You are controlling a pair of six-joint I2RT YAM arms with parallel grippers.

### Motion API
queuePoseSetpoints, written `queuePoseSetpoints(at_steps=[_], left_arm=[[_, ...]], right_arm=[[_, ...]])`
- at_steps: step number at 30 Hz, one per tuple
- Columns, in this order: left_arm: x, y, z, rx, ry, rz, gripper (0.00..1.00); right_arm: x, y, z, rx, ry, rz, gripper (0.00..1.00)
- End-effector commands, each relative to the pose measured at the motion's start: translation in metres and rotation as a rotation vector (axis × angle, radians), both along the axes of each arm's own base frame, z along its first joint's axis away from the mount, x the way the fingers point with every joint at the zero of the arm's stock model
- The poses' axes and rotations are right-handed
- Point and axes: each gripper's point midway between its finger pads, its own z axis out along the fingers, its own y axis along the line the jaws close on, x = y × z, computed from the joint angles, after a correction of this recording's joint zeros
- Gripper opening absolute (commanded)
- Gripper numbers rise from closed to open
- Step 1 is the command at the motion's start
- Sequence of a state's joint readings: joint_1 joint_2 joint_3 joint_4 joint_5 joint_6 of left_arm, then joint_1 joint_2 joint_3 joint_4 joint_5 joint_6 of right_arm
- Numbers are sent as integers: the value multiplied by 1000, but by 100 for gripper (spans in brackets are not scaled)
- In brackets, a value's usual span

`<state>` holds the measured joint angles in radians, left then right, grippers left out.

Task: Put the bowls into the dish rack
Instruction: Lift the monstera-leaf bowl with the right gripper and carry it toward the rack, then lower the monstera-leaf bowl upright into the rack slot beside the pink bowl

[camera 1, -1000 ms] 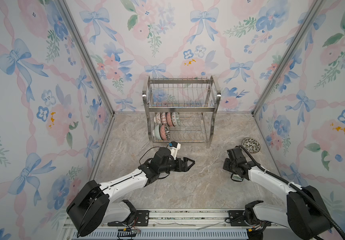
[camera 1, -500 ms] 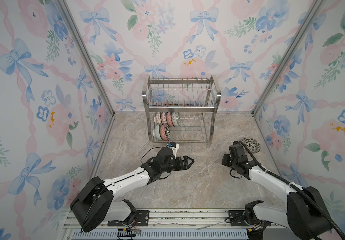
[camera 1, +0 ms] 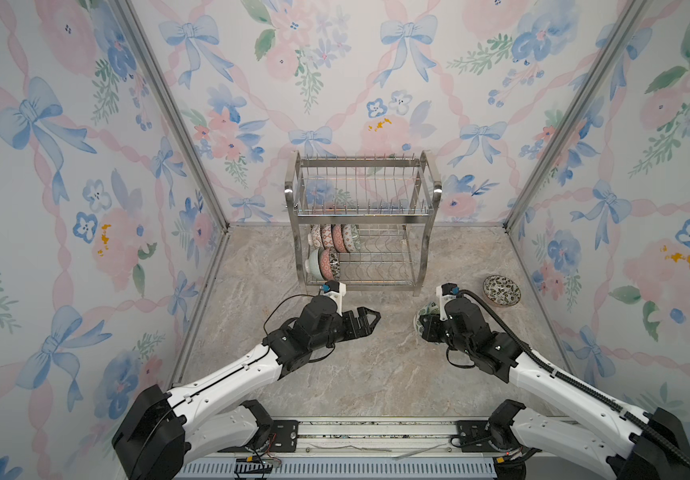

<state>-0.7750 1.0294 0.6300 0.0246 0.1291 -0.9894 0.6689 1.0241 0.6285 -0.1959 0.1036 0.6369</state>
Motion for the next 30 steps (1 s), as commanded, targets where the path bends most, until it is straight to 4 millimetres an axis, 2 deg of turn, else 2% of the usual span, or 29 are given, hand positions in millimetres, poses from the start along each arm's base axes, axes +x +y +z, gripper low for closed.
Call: queuePoseSetpoints(at_steps=[1,7,12,16,24,29,30], left_arm=[[-6,20,-11,24,18,37,98],[-4,40,-16,-28,35,67,98],[-1,54,-21,-70,50,99,98],[0,58,-23,-72,50,107,98],[2,66,-25,-78,25,132,98],[-1,75,-20,-69,9,153,98],[-1,77,-19,-69,4,157,98]], right_arm=[[16,39,51,124,-114,67,0],[29,86,91,172,-229,185,0],[39,120,118,229,-307,278,0],[47,144,131,278,-370,344,0],[69,184,131,311,-442,440,0],[90,195,127,380,-442,452,0],[98,198,116,390,-422,452,0]])
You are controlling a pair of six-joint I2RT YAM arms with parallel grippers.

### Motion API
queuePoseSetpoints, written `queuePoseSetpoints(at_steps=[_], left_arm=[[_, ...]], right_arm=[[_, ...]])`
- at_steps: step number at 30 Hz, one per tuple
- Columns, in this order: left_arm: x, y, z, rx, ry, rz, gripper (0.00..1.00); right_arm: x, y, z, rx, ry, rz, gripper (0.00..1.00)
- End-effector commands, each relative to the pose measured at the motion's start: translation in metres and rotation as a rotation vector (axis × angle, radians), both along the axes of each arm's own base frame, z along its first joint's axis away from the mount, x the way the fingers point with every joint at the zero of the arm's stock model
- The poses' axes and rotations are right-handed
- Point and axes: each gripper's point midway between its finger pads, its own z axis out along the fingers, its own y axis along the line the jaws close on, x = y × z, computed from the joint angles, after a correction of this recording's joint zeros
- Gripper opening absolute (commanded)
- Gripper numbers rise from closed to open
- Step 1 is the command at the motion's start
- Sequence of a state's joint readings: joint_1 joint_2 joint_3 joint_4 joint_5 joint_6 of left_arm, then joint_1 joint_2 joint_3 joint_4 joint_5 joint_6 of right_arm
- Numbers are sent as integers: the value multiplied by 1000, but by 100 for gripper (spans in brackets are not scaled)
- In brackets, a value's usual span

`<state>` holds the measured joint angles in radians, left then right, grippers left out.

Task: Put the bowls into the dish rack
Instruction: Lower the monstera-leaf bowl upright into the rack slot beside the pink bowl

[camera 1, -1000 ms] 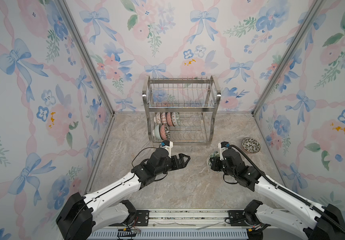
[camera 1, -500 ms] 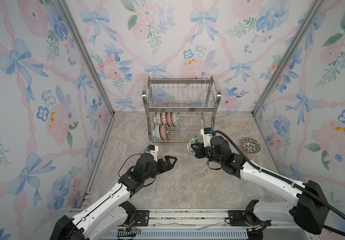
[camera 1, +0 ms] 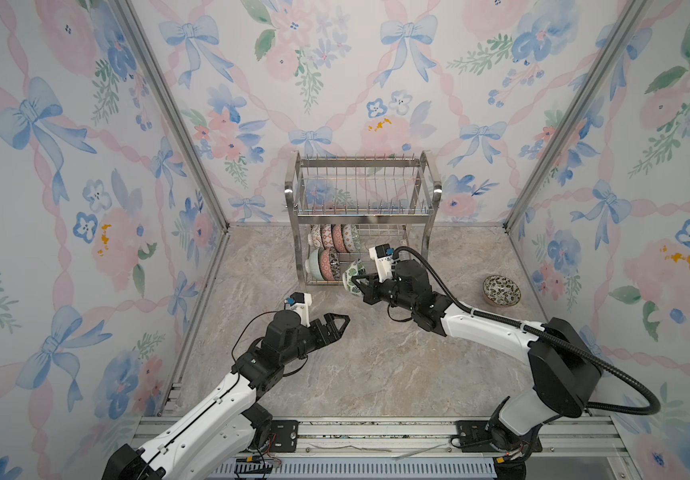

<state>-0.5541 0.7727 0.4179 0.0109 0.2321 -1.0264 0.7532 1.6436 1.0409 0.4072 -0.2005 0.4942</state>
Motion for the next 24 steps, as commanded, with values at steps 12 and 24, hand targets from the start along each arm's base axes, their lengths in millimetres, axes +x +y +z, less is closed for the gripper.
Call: queuePoseSetpoints(at_steps=[12,24], left_arm=[[5,10,1,27,-1,22,98],[12,14,-1,38,22,61,98]], right_arm=[[73,12,18,209,-90,19,0],[109,14,2,377,-10,31,0]])
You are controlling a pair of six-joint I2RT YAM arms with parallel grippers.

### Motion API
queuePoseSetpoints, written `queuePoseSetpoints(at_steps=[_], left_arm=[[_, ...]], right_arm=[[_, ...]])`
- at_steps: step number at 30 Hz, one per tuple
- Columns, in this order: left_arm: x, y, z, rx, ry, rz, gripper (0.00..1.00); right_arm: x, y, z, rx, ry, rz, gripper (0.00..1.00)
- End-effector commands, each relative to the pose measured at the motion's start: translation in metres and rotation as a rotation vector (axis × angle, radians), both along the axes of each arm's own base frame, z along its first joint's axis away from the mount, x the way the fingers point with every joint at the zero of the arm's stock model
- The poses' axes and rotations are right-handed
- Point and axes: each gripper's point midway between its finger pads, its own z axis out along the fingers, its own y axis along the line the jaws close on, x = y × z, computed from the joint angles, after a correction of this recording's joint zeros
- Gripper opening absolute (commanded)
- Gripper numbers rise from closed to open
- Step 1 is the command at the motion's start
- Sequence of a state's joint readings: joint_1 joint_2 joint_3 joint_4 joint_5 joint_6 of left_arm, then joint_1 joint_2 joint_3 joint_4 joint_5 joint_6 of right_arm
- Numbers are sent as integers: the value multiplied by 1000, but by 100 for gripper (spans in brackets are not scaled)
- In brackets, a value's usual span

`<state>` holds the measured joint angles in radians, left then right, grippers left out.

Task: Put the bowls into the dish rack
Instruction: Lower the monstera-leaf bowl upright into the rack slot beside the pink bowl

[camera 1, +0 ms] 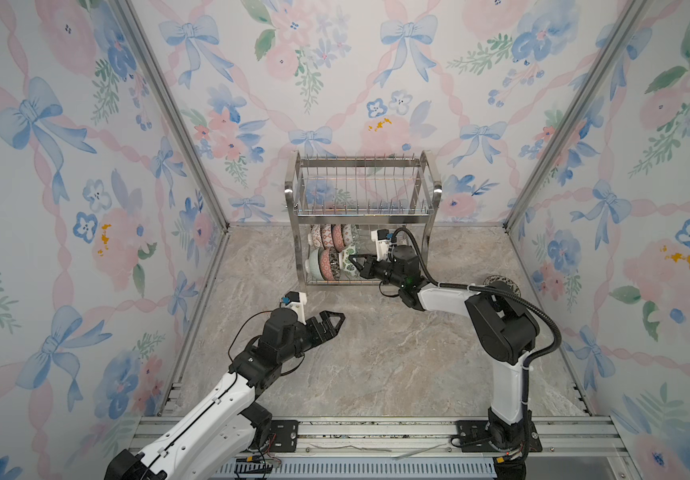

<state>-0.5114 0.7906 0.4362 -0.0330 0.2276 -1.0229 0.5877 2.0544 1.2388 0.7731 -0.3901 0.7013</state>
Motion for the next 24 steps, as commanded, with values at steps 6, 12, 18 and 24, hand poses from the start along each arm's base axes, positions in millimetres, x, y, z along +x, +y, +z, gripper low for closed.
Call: queuePoseSetpoints(at_steps=[6,12,18,24], left_arm=[[9,3,9,12,-17,29,98],[11,4,9,11,-26,42,98],[14,4,11,16,-30,42,98],[16,5,13,21,-36,41,98]], right_arm=[[9,16,34,182,-60,58,0],[10,23,30,221,-33,77,0],[10,29,24,246,-5,83,0],[12,34,14,260,33,78,0]])
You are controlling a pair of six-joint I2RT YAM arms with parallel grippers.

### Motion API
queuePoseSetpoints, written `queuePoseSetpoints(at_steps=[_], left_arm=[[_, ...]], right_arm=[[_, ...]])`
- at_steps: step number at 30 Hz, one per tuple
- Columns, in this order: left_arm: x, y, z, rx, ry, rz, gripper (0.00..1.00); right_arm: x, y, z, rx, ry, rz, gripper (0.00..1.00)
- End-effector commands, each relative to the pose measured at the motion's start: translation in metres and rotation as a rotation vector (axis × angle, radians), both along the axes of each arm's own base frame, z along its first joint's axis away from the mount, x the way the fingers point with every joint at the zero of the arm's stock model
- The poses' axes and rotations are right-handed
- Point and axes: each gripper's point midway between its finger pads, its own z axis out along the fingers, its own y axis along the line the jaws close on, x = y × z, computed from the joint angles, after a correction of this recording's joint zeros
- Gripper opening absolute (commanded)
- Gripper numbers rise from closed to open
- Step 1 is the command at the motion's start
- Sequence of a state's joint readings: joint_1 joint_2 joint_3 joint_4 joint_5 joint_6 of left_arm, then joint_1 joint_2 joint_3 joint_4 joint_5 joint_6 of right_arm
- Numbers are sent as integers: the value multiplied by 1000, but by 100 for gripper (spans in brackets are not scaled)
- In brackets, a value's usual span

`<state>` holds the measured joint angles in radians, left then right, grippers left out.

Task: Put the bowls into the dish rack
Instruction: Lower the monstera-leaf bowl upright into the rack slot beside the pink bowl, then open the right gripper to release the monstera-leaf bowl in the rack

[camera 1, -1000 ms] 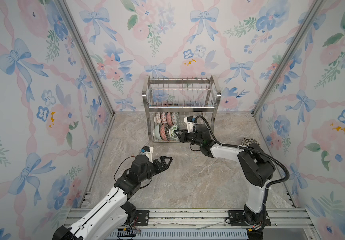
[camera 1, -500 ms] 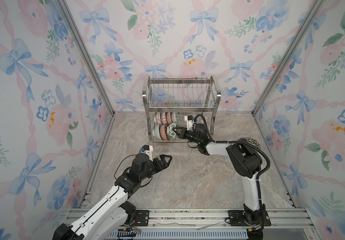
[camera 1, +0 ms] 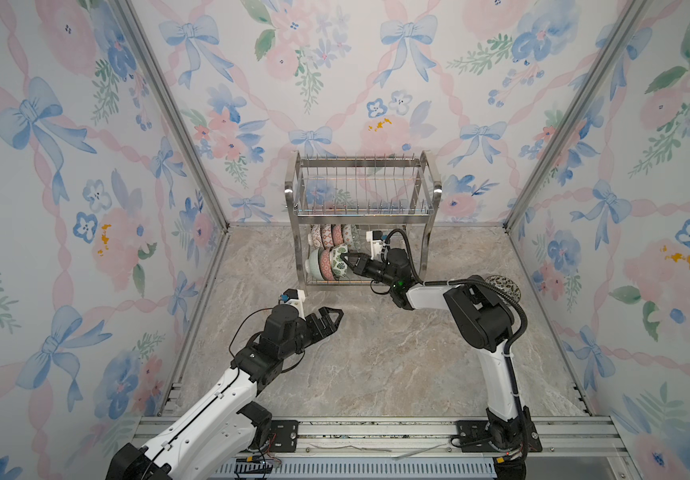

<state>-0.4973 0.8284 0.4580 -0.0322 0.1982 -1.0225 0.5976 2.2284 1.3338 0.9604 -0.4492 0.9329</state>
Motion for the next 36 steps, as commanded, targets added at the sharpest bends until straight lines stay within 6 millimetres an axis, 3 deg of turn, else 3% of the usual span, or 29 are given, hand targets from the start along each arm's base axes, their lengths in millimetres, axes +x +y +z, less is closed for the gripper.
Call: queuePoseSetpoints(at_steps=[1,9,16,30,36], left_arm=[[5,0,15,1,-46,-3,98],[8,2,15,14,-51,-7,98],[12,1,14,23,-60,-16,98],[9,9,10,32,-72,-34,98],[11,13,10,40,-76,-34,98]], right_arm=[[1,7,29,77,-74,11,0],[0,-8,12,-38,-57,-66,1],[-1,-10,1,-90,-26,-71,18],[-27,1,27,-167,-91,-46,29],[-37,-11,35,-189,-95,-73,32]])
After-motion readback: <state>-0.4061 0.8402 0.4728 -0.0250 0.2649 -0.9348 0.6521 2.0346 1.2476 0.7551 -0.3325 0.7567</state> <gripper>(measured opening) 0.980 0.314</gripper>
